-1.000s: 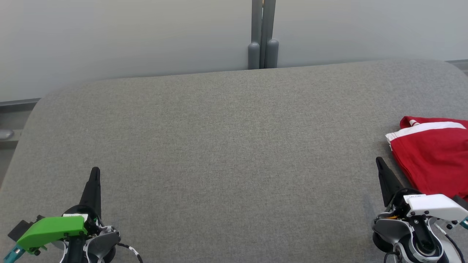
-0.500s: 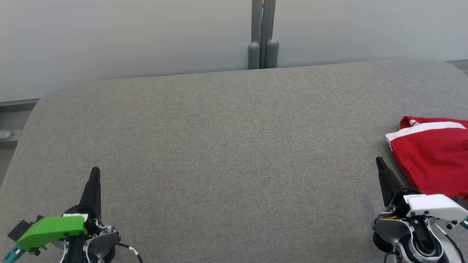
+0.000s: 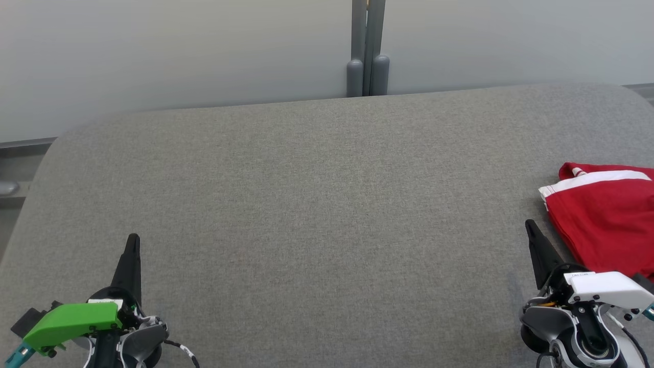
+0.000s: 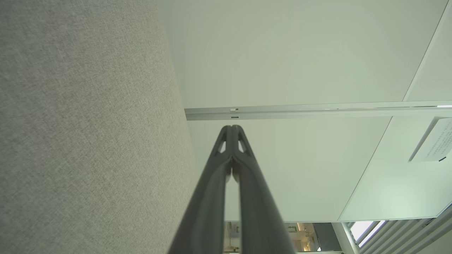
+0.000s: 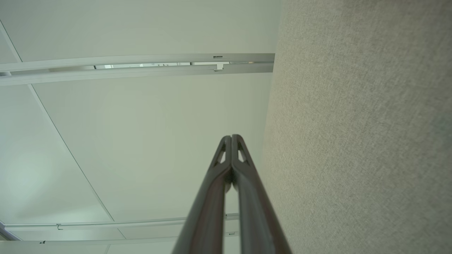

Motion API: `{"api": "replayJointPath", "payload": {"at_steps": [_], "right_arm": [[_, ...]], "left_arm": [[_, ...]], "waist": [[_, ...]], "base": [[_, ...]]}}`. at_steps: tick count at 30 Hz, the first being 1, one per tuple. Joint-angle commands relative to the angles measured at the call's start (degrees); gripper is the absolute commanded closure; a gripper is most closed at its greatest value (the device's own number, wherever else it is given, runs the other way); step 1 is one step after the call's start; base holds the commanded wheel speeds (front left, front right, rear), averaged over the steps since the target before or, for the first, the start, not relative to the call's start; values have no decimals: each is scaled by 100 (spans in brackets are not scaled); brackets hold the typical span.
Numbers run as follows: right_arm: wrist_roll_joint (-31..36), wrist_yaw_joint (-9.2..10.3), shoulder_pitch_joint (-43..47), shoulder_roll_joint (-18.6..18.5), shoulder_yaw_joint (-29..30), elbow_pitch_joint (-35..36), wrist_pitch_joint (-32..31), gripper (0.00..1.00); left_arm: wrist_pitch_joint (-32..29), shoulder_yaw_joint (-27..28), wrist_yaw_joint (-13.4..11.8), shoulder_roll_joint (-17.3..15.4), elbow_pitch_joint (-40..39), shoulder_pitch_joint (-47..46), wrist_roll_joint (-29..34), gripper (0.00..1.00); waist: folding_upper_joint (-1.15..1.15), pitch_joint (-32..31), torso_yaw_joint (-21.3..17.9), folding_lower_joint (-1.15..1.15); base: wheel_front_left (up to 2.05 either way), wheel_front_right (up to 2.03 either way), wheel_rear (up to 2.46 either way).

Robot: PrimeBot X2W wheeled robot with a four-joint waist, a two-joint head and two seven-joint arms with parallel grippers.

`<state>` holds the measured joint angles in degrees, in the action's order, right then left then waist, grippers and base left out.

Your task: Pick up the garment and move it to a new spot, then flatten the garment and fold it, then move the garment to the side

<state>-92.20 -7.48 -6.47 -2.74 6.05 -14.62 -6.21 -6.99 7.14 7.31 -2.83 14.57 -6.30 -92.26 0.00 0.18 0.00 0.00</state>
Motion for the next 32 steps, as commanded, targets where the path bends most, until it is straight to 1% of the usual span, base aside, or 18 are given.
{"api": "replayJointPath", "payload": {"at_steps": [1,32], "right_arm": [[-40,-2,-64,-27,-8,13,-10,100],[-41,-2,-64,-27,-8,13,-9,100]], "left_arm": [[-10,6,33,-5,-26,-72,-9,100],[-10,6,33,-5,-27,-72,-9,100]], "waist": [[0,0,0,0],[0,0,0,0]], "base": [[0,0,0],[0,0,0]]}}
